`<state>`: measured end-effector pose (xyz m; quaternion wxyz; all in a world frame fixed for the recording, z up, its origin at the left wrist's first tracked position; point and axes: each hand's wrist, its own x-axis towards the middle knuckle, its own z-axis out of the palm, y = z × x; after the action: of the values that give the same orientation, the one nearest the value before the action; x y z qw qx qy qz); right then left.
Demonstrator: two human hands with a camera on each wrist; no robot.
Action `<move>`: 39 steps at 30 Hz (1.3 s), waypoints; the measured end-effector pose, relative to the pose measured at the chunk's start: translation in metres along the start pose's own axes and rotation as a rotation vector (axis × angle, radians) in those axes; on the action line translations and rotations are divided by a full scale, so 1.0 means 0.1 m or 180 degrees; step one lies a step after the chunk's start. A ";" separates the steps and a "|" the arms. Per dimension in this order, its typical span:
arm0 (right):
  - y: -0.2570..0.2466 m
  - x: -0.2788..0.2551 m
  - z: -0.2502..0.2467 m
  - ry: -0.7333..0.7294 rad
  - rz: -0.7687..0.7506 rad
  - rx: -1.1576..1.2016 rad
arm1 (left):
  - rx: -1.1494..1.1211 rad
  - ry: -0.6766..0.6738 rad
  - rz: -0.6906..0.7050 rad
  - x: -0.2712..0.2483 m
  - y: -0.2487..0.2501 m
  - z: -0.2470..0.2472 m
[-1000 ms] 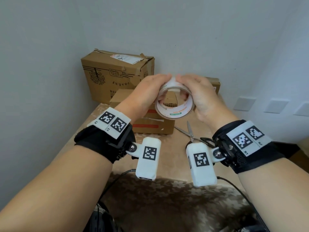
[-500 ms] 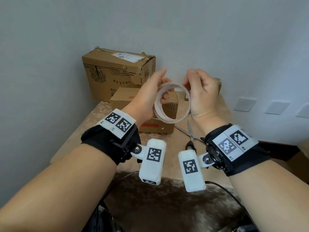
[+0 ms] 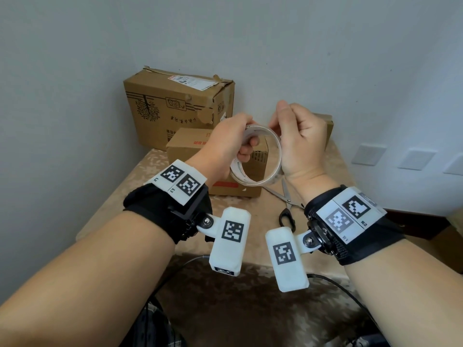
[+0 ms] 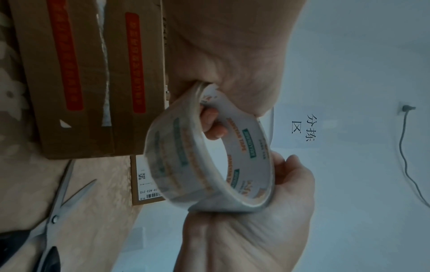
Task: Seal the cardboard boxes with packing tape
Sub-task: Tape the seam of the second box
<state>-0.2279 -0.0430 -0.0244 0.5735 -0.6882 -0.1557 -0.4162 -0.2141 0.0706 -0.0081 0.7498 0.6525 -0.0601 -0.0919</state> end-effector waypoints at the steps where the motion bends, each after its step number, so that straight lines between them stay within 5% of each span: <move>1: 0.00 0.00 0.00 -0.0026 0.0037 -0.0006 | 0.0012 0.0013 -0.0003 0.00 0.00 0.00; 7: -0.04 0.00 0.02 -0.0190 0.0268 -0.0033 | 0.0202 -0.0007 0.0032 -0.02 0.01 -0.01; 12: -0.07 0.21 -0.05 -0.0284 0.0782 -0.0621 | 0.0563 0.0261 0.0781 -0.03 0.12 -0.03; 16: -0.06 0.28 -0.10 -0.0422 0.0950 -0.0873 | 0.0793 -0.0106 0.1167 -0.01 0.07 -0.05; 24: -0.08 0.20 -0.03 -0.0913 0.0913 -0.1494 | 0.0907 -0.0479 0.1185 -0.01 -0.02 0.00; 28: -0.05 0.19 -0.04 -0.0681 0.0924 -0.1028 | 0.0508 -0.0531 0.1085 -0.04 0.03 -0.02; 32: -0.02 0.15 -0.03 -0.0336 0.0973 -0.0498 | 0.1157 0.0048 0.1358 -0.04 0.07 -0.10; 36: 0.00 0.13 -0.05 -0.0122 0.0951 -0.0150 | 0.2011 -0.1053 0.0992 -0.03 0.05 -0.16; 39: 0.01 0.13 -0.09 0.0083 0.0516 -0.0514 | 0.2479 -0.0955 0.1188 -0.04 0.06 -0.17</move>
<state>-0.2224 -0.0556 -0.0153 0.5499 -0.7370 -0.0581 -0.3886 -0.2139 0.0887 -0.0049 0.4353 0.8433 -0.3147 -0.0192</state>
